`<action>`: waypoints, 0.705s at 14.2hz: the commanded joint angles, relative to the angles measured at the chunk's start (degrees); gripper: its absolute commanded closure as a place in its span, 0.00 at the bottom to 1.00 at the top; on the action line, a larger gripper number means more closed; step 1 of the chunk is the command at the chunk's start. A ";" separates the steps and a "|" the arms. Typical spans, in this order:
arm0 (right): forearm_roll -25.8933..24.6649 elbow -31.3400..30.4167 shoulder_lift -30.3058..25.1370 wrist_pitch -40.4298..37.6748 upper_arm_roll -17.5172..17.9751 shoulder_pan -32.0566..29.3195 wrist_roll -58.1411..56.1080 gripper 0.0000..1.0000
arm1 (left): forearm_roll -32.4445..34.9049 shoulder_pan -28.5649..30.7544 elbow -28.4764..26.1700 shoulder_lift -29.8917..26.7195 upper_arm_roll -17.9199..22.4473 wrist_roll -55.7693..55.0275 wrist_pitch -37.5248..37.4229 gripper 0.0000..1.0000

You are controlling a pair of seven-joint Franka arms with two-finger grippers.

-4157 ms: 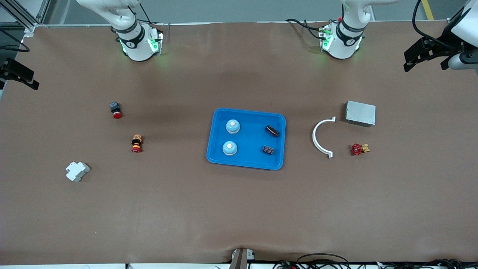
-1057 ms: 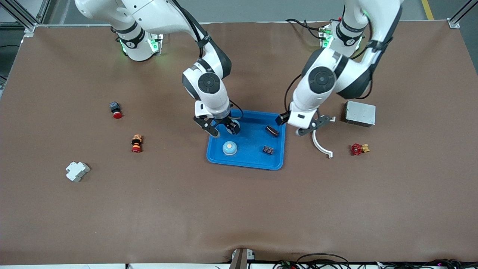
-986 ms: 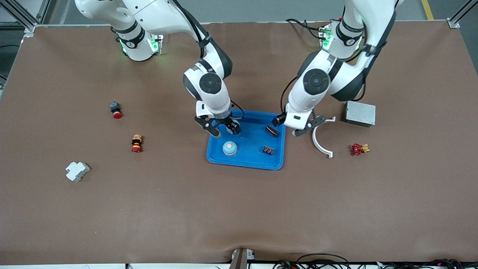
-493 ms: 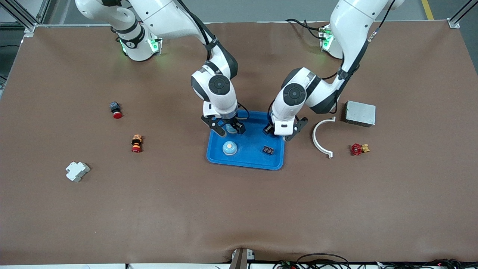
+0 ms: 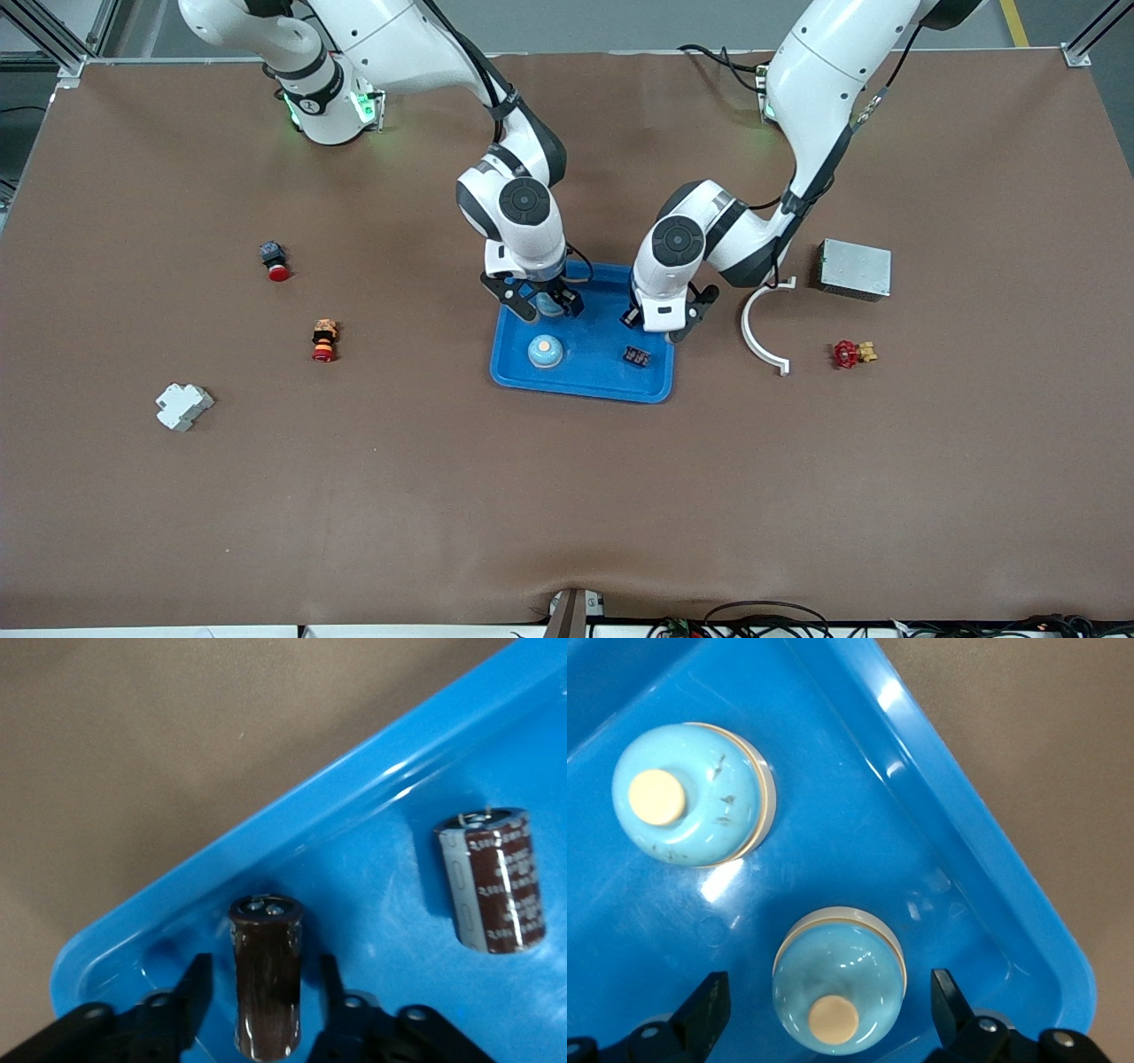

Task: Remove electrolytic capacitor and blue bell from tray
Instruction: 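Lift the bell with the right gripper while the left gripper lifts the capacitor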

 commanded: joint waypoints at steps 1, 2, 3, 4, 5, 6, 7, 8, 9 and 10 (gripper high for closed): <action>-1.29 1.41 1.06 -0.40 -0.85 1.34 1.71 0.17 | 1.98 -0.65 0.85 0.49 0.78 -1.43 0.15 0.84; -1.64 1.41 1.15 -0.31 -0.85 1.35 1.71 0.45 | 1.98 -0.22 1.02 0.31 0.69 -1.52 0.15 1.00; -1.90 1.41 1.15 -0.31 -0.77 1.35 1.71 0.74 | 1.64 0.05 1.63 0.23 0.78 -1.61 -0.11 1.00; -1.82 1.41 1.15 -0.31 -0.77 1.35 1.80 0.95 | 1.37 0.14 2.51 0.05 0.78 -1.70 -0.63 1.00; -1.82 1.41 1.41 -0.31 -0.77 1.35 2.06 1.00 | 1.37 0.23 2.87 -0.13 0.78 -2.04 -1.42 1.00; -1.82 1.50 1.42 -0.31 -0.77 1.35 2.59 1.00 | 1.37 0.40 3.31 -0.82 0.78 -2.05 -2.73 1.00; -1.73 1.84 1.42 -0.48 -0.77 1.17 2.68 1.00 | 1.46 1.45 3.92 -1.87 0.78 -1.96 -5.36 1.00; -1.64 2.46 1.33 -0.92 -0.77 0.91 2.68 1.00 | 1.63 2.59 5.32 -3.02 0.61 -1.79 -8.78 1.00; -1.64 3.25 1.07 -1.71 -0.77 0.73 2.42 1.00 | 1.63 2.60 6.38 -4.16 0.52 -1.70 -12.38 1.00; -1.64 4.12 0.80 -3.72 -0.77 0.30 2.07 1.00 | 1.54 2.69 7.08 -5.65 0.60 -1.43 -14.94 1.00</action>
